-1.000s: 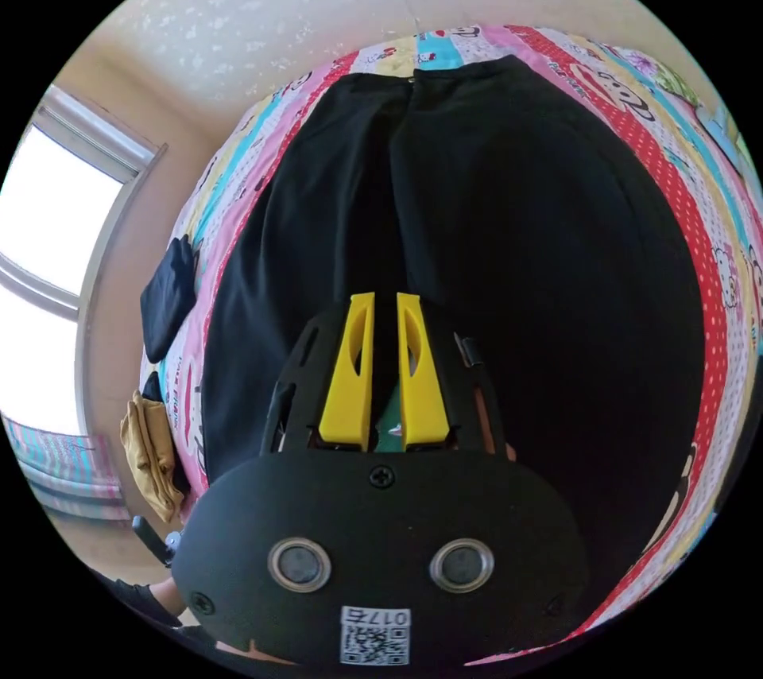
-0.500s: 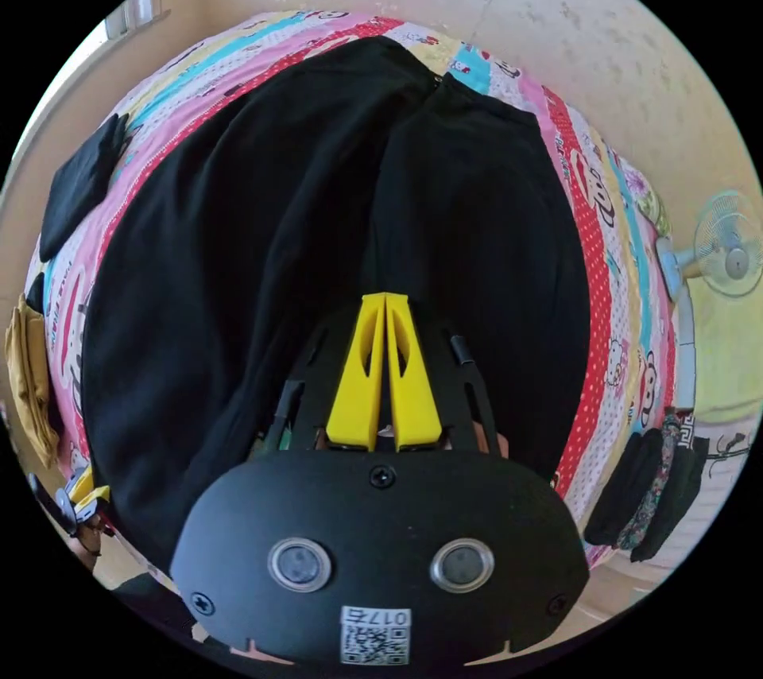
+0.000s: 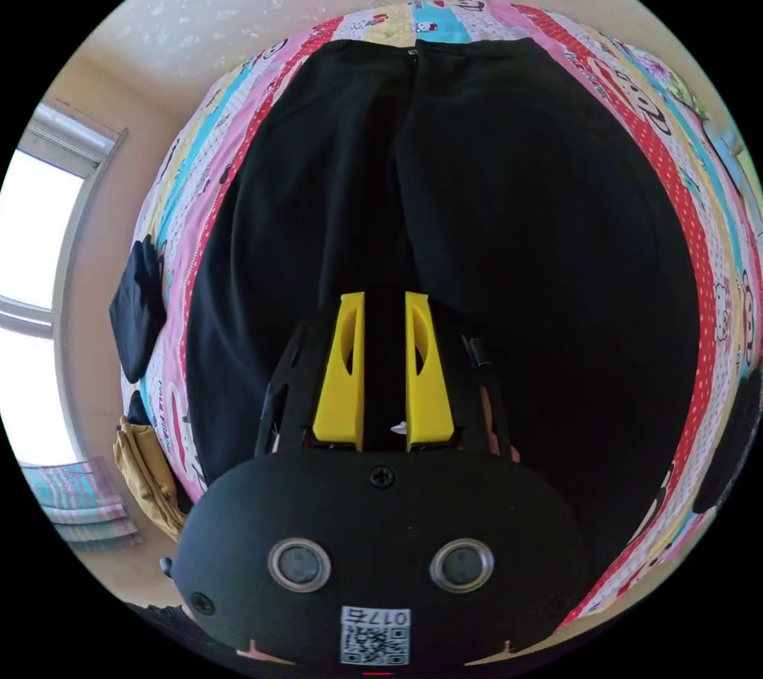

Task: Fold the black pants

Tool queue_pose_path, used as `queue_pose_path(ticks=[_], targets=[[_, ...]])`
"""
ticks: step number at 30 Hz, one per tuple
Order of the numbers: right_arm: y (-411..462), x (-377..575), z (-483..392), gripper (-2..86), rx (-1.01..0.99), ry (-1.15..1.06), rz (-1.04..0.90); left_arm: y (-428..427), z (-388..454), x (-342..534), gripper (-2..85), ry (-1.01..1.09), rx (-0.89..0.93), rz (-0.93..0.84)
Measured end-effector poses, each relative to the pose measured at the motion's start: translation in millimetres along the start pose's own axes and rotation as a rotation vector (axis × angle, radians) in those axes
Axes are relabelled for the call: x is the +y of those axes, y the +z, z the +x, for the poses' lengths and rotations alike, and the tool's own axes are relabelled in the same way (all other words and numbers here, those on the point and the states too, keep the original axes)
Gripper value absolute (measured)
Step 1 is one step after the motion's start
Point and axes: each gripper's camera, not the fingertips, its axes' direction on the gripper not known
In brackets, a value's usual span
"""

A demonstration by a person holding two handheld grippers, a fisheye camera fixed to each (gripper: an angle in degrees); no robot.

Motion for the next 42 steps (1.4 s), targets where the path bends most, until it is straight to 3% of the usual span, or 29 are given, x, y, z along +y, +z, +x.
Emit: queue_pose_path(ticks=[4, 20, 30, 36, 42], targets=[[-1.4, 1.9, 2.5, 4.9, -0.005, 0.065, 0.03, 7.2, -1.2, 0.2, 8.5, -0.003, 0.001, 0.003], [26.9, -24.0, -54.7, 6.7, 0.289, -0.19, -0.114, 26.3, -4.7, -0.7, 8.3, 0.006, -0.015, 0.015], [32.8, -26.1, -30.3, 9.1, 0.219, -0.197, -0.094, 29.4, -17.3, -4.1, 8.0, -0.006, 0.003, 0.02], [42.6, -15.4, -48.5, 3.4, 0.429, -0.442, -0.102, 28.1, -23.2, -7.5, 7.9, -0.002, -0.007, 0.021], [4.5, -19.7, 12.9, 2.6, 0.271, -0.33, -0.049, 24.1, -32.8, -12.7, 7.9, -0.006, -0.009, 0.018]])
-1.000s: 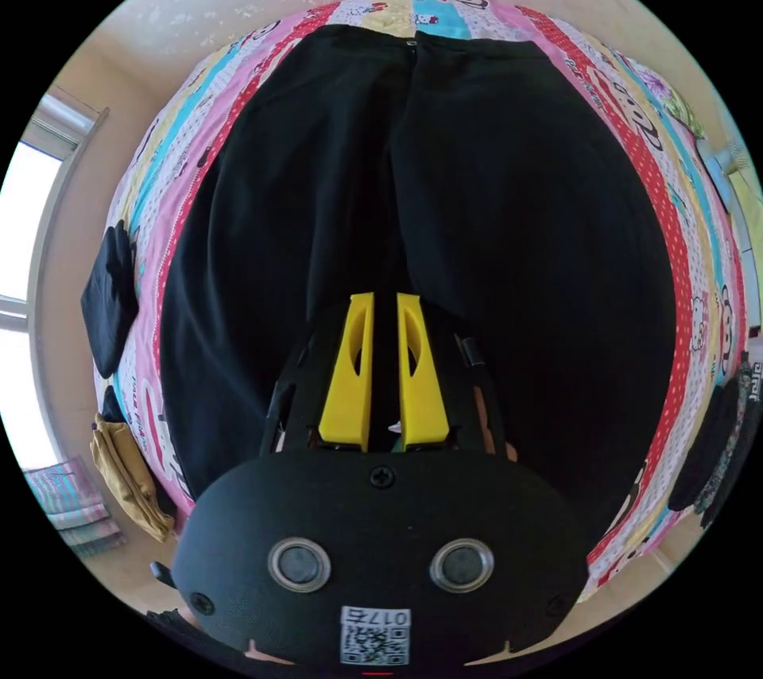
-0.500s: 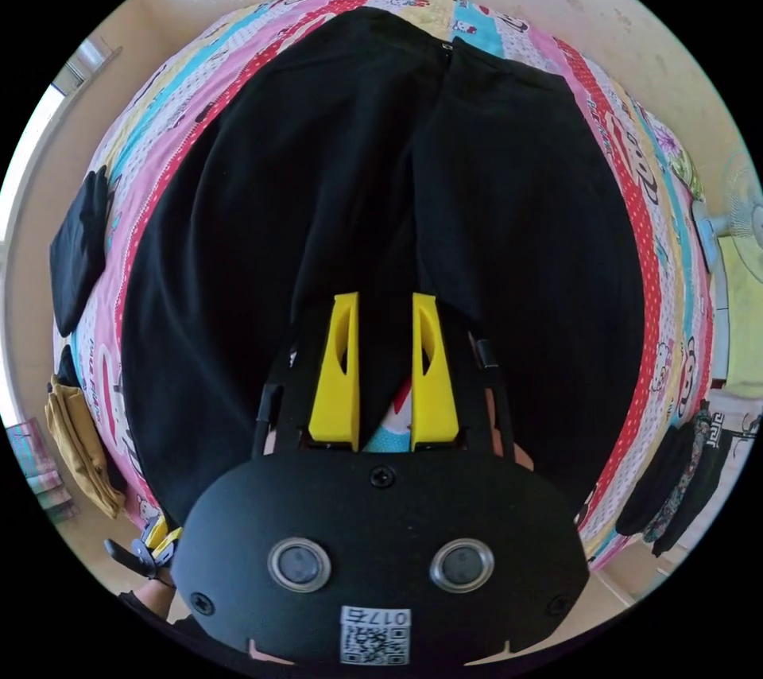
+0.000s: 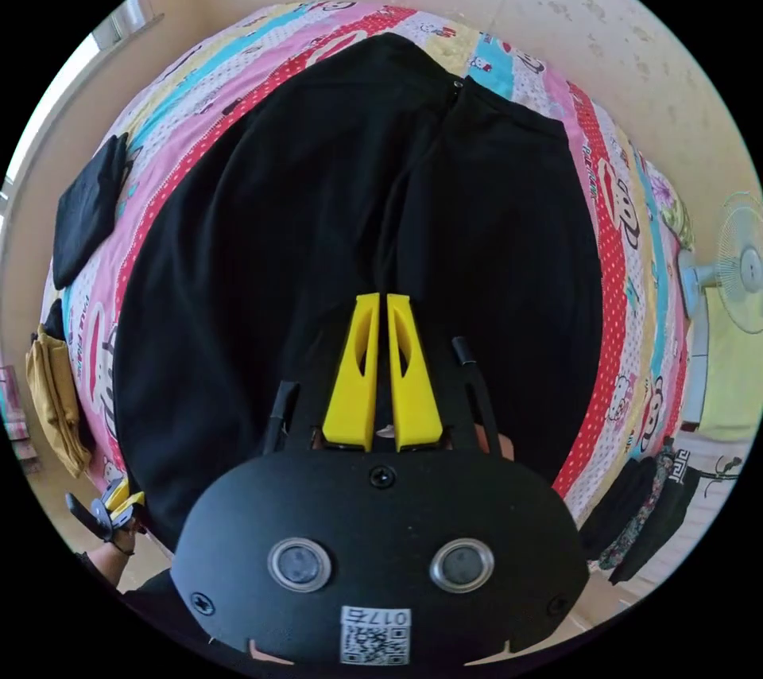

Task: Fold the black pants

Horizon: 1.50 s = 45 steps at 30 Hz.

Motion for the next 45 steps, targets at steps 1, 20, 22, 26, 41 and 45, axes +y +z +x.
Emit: queue_pose_path(ticks=[1, 20, 22, 26, 41, 45], targets=[[3.4, 1.8, 7.3, 2.6, -0.001, 0.005, -0.01, -1.0, -2.0, -1.3, 7.8, -0.001, -0.003, 0.0], [64.0, 278.9, 5.2, 16.1, -0.82, -0.013, -0.072, -52.9, -83.6, -66.7, 13.3, -0.059, 0.261, -0.14], [79.6, 326.8, 1.8, 15.7, -0.929, 0.125, -0.055, -33.4, -93.1, -58.6, 11.9, -0.114, 0.352, -0.143], [118.2, 408.5, -12.2, 12.7, -1.11, 0.445, 0.087, -37.5, -109.1, -45.8, 5.7, -0.224, 0.358, -0.048], [147.6, 418.3, -30.6, 2.3, -0.894, 0.173, -0.265, -133.0, -56.7, -92.0, 0.9, -0.007, 0.027, -0.249], [130.9, 436.4, 7.5, 6.8, -1.106, 0.215, -0.134, -181.4, -59.3, -68.0, 4.0, -0.154, 0.101, -0.1]])
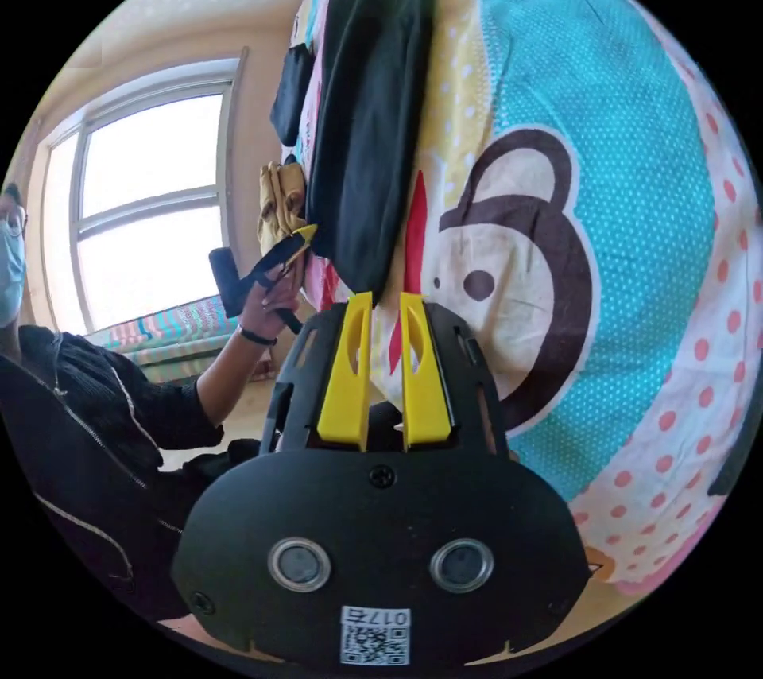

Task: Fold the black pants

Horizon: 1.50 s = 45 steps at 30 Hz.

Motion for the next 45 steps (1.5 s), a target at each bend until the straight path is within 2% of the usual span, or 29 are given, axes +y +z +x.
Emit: queue_pose_path(ticks=[2, 5, 7, 9, 10, 12, 14, 16, 17, 19, 20, 22, 25, 27, 31, 33, 35, 36, 38, 40, 42, 45], targets=[[-39.5, 13.2, -2.7, 8.3, -0.016, -0.042, 0.095, -24.9, 10.5, 15.7, 5.3, -0.052, 0.017, 0.057], [-120.2, 40.8, -0.6, 9.8, 0.097, -0.067, 0.28, -46.2, 76.7, 30.5, 5.4, 0.085, 0.15, 0.151], [-167.0, 56.5, 5.7, 10.5, 0.249, -0.056, 0.348, -10.6, 149.8, 29.8, 5.6, 0.18, 0.316, 0.048], [-213.2, 71.4, 20.7, 12.7, 0.488, -0.018, 0.372, 34.0, 210.8, 32.7, 8.3, 0.224, 0.389, -0.026], [-221.9, 74.1, 25.8, 13.4, 0.528, -0.007, 0.373, 63.8, 249.3, 35.5, 9.5, 0.232, 0.419, -0.058], [-246.4, 81.9, 49.0, 15.1, 0.61, 0.018, 0.349, 102.7, 297.5, 38.2, 10.8, 0.224, 0.414, -0.085], [-255.3, 86.4, 66.3, 15.6, 0.626, 0.024, 0.344, 139.5, 332.9, 41.7, 11.6, 0.164, 0.288, -0.119], [-256.6, 86.8, 86.6, 15.8, 0.63, 0.028, 0.312, 189.9, 365.8, 46.7, 12.5, 0.077, 0.184, -0.31], [-253.6, 85.4, 102.9, 15.7, 0.621, 0.051, 0.271, 195.4, 373.1, 49.3, 12.3, 0.073, 0.145, -0.317], [-246.7, 85.1, 122.9, 14.8, 0.538, 0.057, 0.224, 187.6, 398.9, 60.9, 9.5, 0.095, -0.05, -0.241], [-245.4, 87.9, 127.4, 13.3, 0.519, 0.048, 0.235, 184.8, 404.1, 63.6, 8.4, 0.107, -0.065, -0.23], [-246.6, 91.9, 127.6, 10.0, 0.539, 0.039, 0.206, 170.7, 416.9, 68.6, 4.2, 0.155, -0.053, -0.269], [-257.6, 100.3, 127.3, 5.2, 0.388, 0.08, 0.218, 123.4, 419.4, 60.9, 1.0, 0.142, 0.059, -0.255], [-262.2, 108.7, 128.0, 4.0, 0.291, 0.091, 0.253, 103.5, 421.6, 61.8, 0.7, 0.135, 0.055, -0.241], [-251.1, 111.9, 161.9, 3.1, 0.256, 0.167, 0.201, 123.5, 408.7, 86.2, 2.6, 0.042, 0.034, -0.31], [-257.3, 115.8, 178.4, 2.8, 0.142, 0.217, 0.232, 116.5, 398.8, 94.4, 3.8, -0.036, 0.12, -0.284], [-261.0, 118.9, 179.4, 2.6, 0.115, 0.206, 0.236, 99.3, 397.5, 103.6, 5.4, -0.048, 0.179, -0.231], [-263.4, 121.2, 177.1, 2.5, 0.116, 0.21, 0.235, 82.2, 405.5, 110.1, 7.2, 0.0, 0.177, -0.176], [-270.2, 123.6, 167.7, 2.3, 0.08, 0.203, 0.255, 52.0, 441.7, 118.9, 10.4, 0.243, 0.145, -0.081], [-277.7, 123.3, 151.5, 2.3, 0.023, 0.17, 0.276, 29.6, 505.4, 143.0, 14.1, 0.662, 0.071, 0.001], [-282.9, 117.3, 125.0, 2.3, -0.01, 0.143, 0.269, 31.1, 541.3, 160.9, 16.1, 0.871, 0.093, 0.017], [-285.2, 100.2, 81.5, 2.4, -0.011, 0.06, 0.233, 55.5, 573.6, 173.9, 16.5, 0.933, 0.152, 0.019]])
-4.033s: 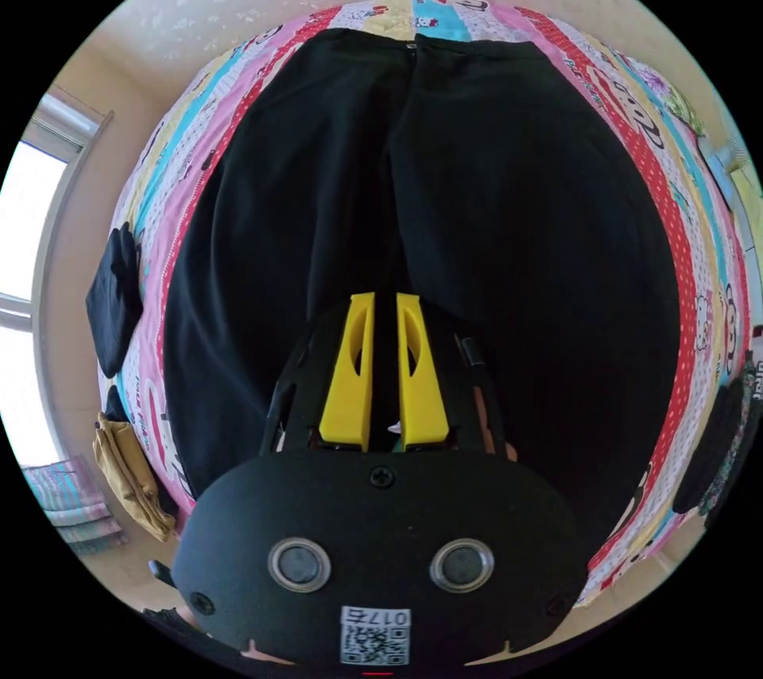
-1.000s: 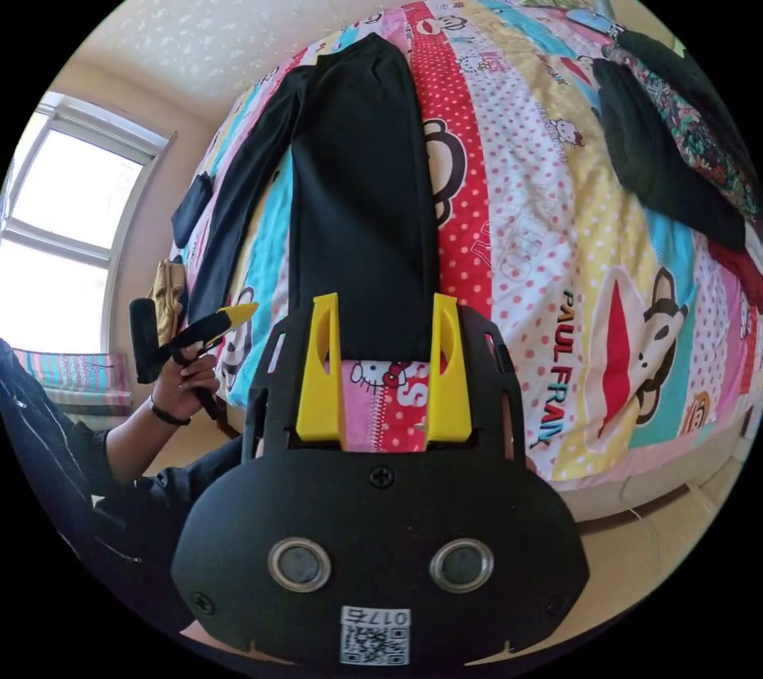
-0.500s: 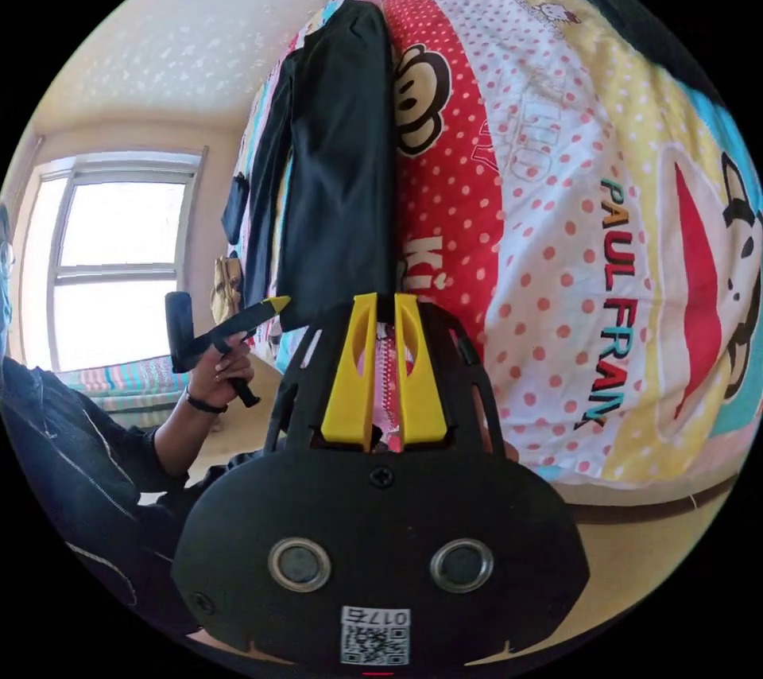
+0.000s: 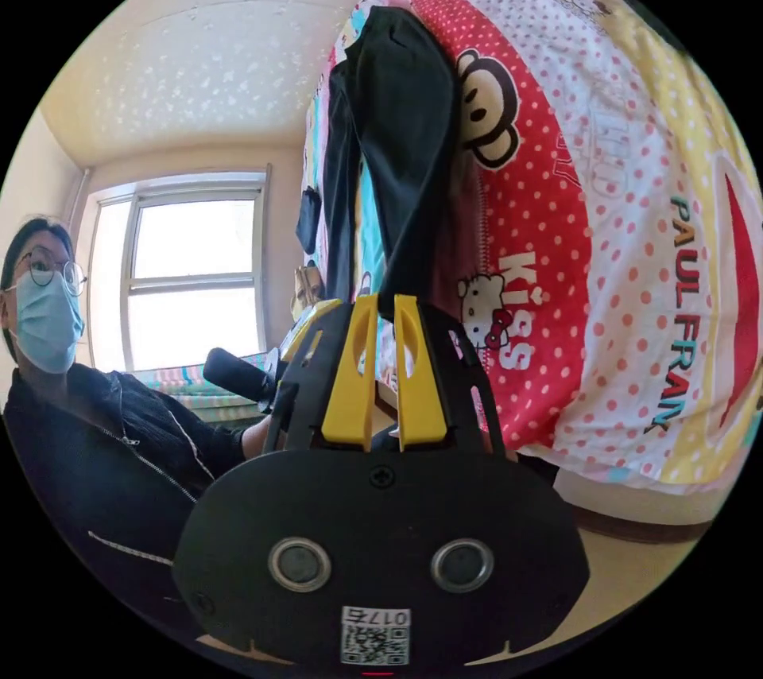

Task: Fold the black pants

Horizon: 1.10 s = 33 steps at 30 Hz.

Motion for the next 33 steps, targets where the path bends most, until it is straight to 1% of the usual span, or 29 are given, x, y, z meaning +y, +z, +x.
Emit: queue_pose_path(ticks=[2, 4, 6, 7, 9, 11, 12, 13, 15, 16, 18, 19, 21, 22, 24, 26, 28, 30, 33], targets=[[4.0, -10.3, -27.9, 2.5, 0.03, -0.041, -0.033, 19.5, 6.8, -8.5, 15.9, -0.009, -0.033, -0.038], [10.2, -18.6, -56.0, 2.7, 0.116, -0.09, -0.066, 28.4, 13.2, -17.1, 11.9, -0.036, -0.206, -0.06], [20.9, -27.1, -82.8, 3.1, 0.162, -0.154, -0.129, 26.0, 14.3, -17.2, 7.7, -0.061, -0.307, -0.032], [23.1, -28.9, -86.4, 3.2, 0.159, -0.158, -0.141, 23.0, 13.3, -14.3, 4.6, -0.08, -0.33, -0.016], [26.9, -36.5, -91.6, 3.9, 0.106, -0.157, -0.18, 16.0, 10.9, -6.7, 1.2, -0.106, -0.32, 0.017], [23.3, -46.6, -91.2, 4.9, 0.018, -0.16, -0.222, 7.2, 6.6, 2.3, 0.1, -0.135, -0.274, 0.061], [11.4, -57.2, -90.0, 5.7, -0.049, -0.147, -0.185, 3.3, 3.1, 7.7, -0.2, -0.156, -0.252, 0.069], [3.1, -63.9, -88.6, 7.1, -0.063, -0.129, -0.145, 0.3, -0.6, 13.4, -0.4, -0.173, -0.234, 0.071], [-29.8, -106.3, -81.1, 13.2, -0.051, -0.062, 0.036, -5.8, -5.4, 22.5, -0.6, -0.197, -0.224, 0.086], [-35.1, -121.5, -79.8, 14.8, -0.041, -0.057, 0.068, -10.8, -7.9, 27.4, -0.6, -0.211, -0.219, 0.1], [-40.9, -196.6, -77.9, 17.4, 0.051, -0.076, 0.155, -17.8, -10.8, 32.4, -0.6, -0.218, -0.212, 0.118], [-37.9, -217.2, -77.5, 17.6, 0.083, -0.078, 0.164, -21.0, -11.7, 35.2, -0.5, -0.213, -0.214, 0.128], [-14.8, -298.3, -72.5, 17.8, 0.171, -0.037, 0.181, -22.5, -13.9, 39.4, -0.4, -0.204, -0.209, 0.132], [-7.5, -316.9, -71.5, 17.6, 0.187, -0.028, 0.192, -23.3, -16.3, 43.4, -0.4, -0.208, -0.208, 0.139], [25.0, -372.6, -75.6, 17.1, 0.33, -0.048, 0.232, -24.2, -22.2, 51.4, -0.3, -0.224, -0.193, 0.158], [54.8, -402.1, -79.2, 16.7, 0.441, -0.056, 0.191, -23.8, -30.9, 60.9, -0.2, -0.25, -0.161, 0.175], [79.7, -419.7, -83.5, 15.5, 0.52, -0.047, 0.163, -22.4, -45.6, 76.3, 0.1, -0.278, -0.089, 0.198], [97.9, -429.8, -92.2, 11.7, 0.624, -0.03, 0.171, -23.9, -55.6, 88.8, 0.3, -0.283, -0.077, 0.219], [104.9, -427.1, -120.3, 4.4, 0.661, -0.058, 0.255, -30.3, -79.5, 112.8, 0.7, -0.303, -0.058, 0.244]])
